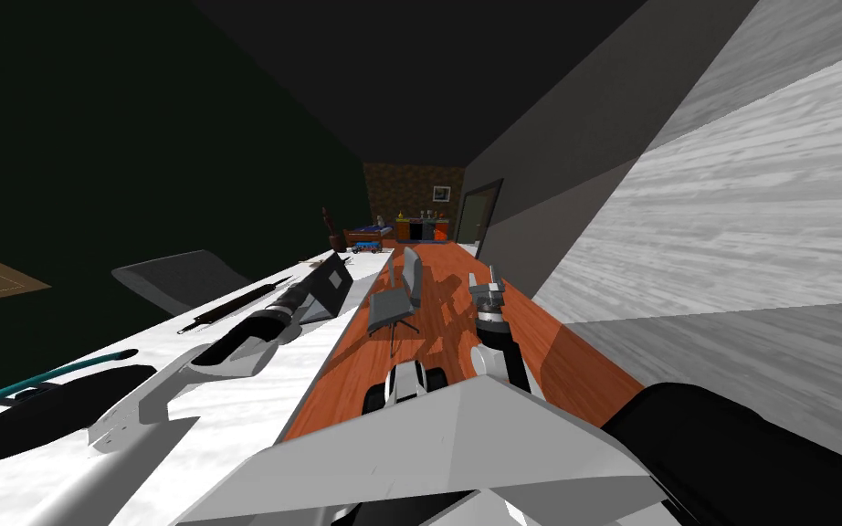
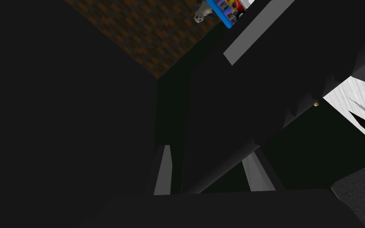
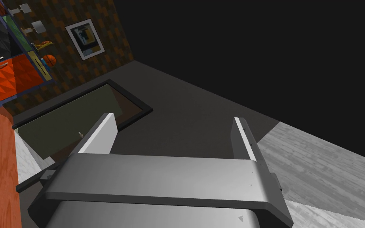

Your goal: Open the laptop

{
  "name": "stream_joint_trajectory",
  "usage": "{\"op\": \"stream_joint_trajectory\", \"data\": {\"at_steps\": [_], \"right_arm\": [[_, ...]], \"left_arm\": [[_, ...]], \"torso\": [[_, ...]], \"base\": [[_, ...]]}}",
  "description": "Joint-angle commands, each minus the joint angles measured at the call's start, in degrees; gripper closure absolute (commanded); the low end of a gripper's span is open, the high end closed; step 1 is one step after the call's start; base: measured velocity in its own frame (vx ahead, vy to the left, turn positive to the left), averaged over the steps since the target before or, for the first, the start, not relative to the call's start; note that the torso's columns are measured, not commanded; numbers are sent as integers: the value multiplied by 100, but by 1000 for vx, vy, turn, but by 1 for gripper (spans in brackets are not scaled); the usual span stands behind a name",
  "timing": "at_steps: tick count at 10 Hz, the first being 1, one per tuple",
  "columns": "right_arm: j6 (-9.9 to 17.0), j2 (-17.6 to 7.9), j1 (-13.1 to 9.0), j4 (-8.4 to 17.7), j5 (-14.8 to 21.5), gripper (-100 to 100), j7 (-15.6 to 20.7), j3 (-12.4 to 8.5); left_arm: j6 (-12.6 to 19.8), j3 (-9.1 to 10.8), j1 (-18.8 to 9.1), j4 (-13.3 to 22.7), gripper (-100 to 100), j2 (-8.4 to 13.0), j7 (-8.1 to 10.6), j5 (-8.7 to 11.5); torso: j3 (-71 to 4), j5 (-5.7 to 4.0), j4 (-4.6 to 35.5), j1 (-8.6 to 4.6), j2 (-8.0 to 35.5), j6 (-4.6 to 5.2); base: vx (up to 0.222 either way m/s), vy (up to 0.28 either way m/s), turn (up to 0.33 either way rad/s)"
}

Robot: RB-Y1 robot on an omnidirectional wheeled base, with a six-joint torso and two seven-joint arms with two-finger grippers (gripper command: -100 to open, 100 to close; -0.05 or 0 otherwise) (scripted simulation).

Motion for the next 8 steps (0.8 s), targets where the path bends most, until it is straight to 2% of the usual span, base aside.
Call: {"op": "stream_joint_trajectory", "data": {"at_steps": [1,2,3,4,5,6,7,8], "right_arm": [[0,0,-1,0,0,0,0,0],[0,0,-1,0,0,0,0,0],[0,0,0,0,0,0,0,0],[0,0,0,0,0,0,0,0],[0,0,-1,0,0,0,0,0],[0,0,-1,0,0,0,0,0],[0,0,0,0,0,0,0,0],[0,0,0,0,0,0,0,0]], "left_arm": [[-94,-300,-427,463,100,176,-64,422],[-94,-300,-427,608,100,176,-64,518],[-94,-300,-427,734,100,176,-64,518],[-211,-482,-795,944,100,389,-156,733],[-211,-498,-956,1087,100,389,-156,872],[-211,-498,-956,1233,100,389,-156,1003],[-211,-498,-956,1431,100,389,-156,1003],[-329,-696,-1319,1638,100,601,-249,1232]], "torso": [[7,-4,13,-2,15,10],[21,-11,29,-12,37,3],[26,-3,22,-11,44,-9],[16,8,2,2,25,-11],[16,-11,18,-16,37,3],[25,-21,37,-26,50,2],[20,-16,37,-12,44,-14],[10,-6,17,3,28,-24]], "base": [[-111,-9,-21],[-45,2,-6],[0,0,0],[-79,-29,-9],[-102,-9,-19],[-54,6,-38],[0,0,0],[-66,-13,15]]}}
